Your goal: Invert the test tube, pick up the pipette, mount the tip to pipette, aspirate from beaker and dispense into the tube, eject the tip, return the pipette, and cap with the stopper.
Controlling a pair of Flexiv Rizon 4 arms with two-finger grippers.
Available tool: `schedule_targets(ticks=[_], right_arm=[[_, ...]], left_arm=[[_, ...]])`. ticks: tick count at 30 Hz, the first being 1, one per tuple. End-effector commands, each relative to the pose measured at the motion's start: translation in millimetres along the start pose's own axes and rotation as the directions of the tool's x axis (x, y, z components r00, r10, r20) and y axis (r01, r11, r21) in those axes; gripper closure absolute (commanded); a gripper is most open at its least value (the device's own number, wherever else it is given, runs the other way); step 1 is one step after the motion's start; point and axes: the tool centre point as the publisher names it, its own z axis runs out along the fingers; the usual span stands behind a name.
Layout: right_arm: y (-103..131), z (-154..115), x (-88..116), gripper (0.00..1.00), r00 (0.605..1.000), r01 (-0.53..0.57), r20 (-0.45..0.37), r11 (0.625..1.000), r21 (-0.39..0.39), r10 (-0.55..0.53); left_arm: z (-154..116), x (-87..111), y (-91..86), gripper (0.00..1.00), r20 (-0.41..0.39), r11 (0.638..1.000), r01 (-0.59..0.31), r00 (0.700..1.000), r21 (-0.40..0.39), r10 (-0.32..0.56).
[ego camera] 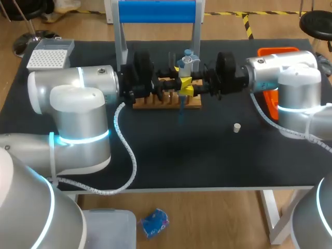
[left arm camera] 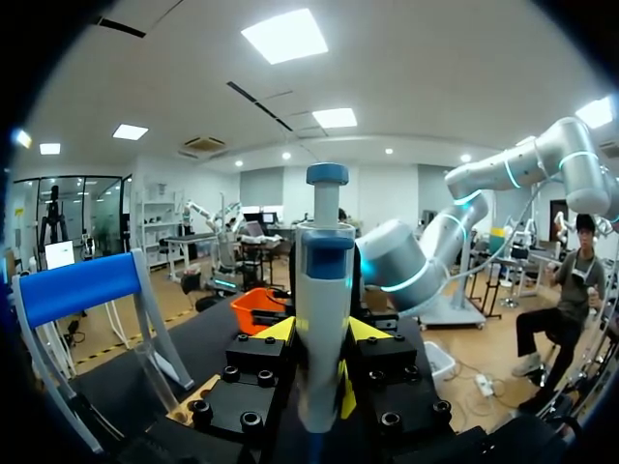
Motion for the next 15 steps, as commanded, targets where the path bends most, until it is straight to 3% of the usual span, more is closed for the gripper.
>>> schedule_targets(ticks=[1, 3, 6, 14, 15], right_arm=[[-1.9, 0.1, -4.5, 0.72, 1.0, 0.001, -0.002, 1.0, -0.004, -0.001], [-2.0, 0.1, -4.2, 0.79, 1.0, 0.001, -0.002, 1.0, -0.006, -0.001], [-2.9, -0.3, -3.7, 0.98, 1.0, 0.0, -0.001, 1.0, -0.008, 0.0], [-3.4, -2.7, -2.8, 1.0, 1.0, -0.002, 0.008, 1.0, -0.008, 0.002], [-3.4, -3.3, -2.7, 1.0, 1.0, -0.003, 0.01, 1.0, -0.007, 0.003]], left_arm=[[2.9, 4.1, 0.2, 1.0, 0.005, 1.0, 0.002, 1.0, 0.007, -0.002], [3.1, 3.9, 0.7, 1.0, 0.006, 1.0, 0.003, 1.0, 0.007, -0.003], [3.2, 3.7, 1.0, 1.0, 0.007, 1.0, 0.005, 1.0, 0.007, -0.005], [2.6, 3.2, 0.7, 1.0, 0.039, 1.0, -0.001, 0.999, 0.016, 0.001], [1.6, 1.9, -0.4, 0.0, 0.043, 1.0, 0.003, 0.999, 0.025, -0.004]])
